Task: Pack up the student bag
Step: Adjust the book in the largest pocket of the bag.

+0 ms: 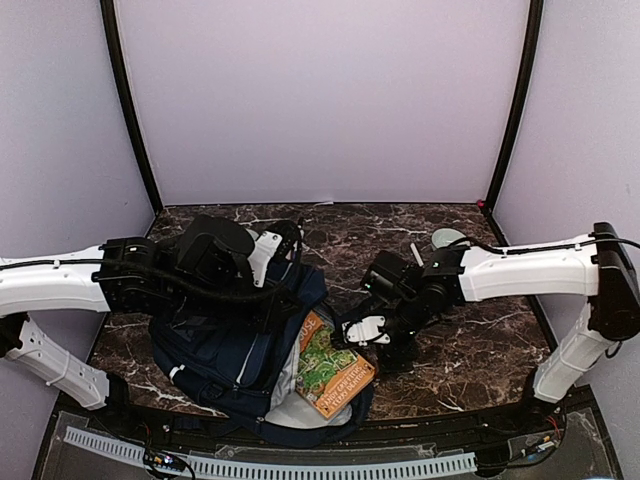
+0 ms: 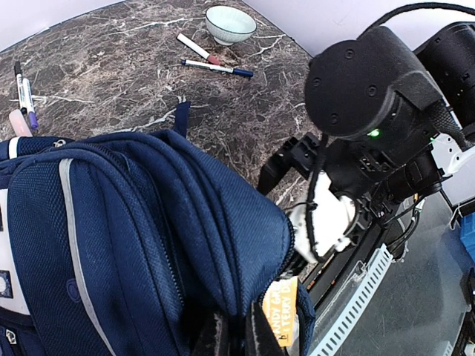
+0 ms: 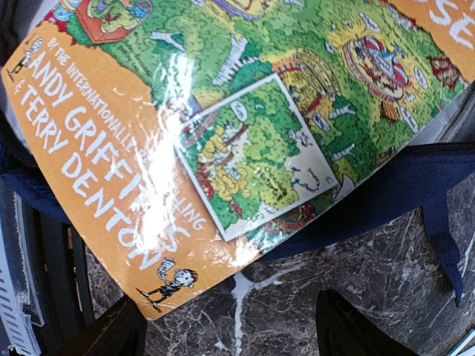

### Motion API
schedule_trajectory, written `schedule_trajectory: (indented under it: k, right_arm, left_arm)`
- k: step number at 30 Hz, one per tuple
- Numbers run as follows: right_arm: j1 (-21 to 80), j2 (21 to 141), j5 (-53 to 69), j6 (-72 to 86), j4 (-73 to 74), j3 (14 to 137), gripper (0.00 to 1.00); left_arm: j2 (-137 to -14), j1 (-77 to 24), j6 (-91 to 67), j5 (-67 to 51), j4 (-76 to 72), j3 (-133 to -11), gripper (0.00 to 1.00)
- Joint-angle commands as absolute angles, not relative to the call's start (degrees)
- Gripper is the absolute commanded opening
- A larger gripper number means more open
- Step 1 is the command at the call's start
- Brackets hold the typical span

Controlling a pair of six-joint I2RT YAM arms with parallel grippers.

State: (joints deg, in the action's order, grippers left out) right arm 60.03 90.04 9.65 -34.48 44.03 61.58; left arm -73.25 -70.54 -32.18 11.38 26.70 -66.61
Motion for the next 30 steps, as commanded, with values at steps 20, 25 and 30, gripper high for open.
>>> schedule_trajectory:
  k: [20,25,30]
  right_arm:
    - [60.56,106.88,6.54,-19.11,22.25,75.59,0.77]
    - [59.87,104.55,3.35,-7.32,13.35,69.80,0.77]
    - [58.80,103.00,5.03,-2.70,10.28,66.68,0.77]
  left_arm:
    - [-73.75,-69.96,-31.90,11.04,22.41,-71.04,0.00]
    - [-73.46,-69.96,-31.88,11.68,22.76,-71.07,0.00]
    - [-73.77,-69.96,-32.44,11.42,21.67,-70.52,0.00]
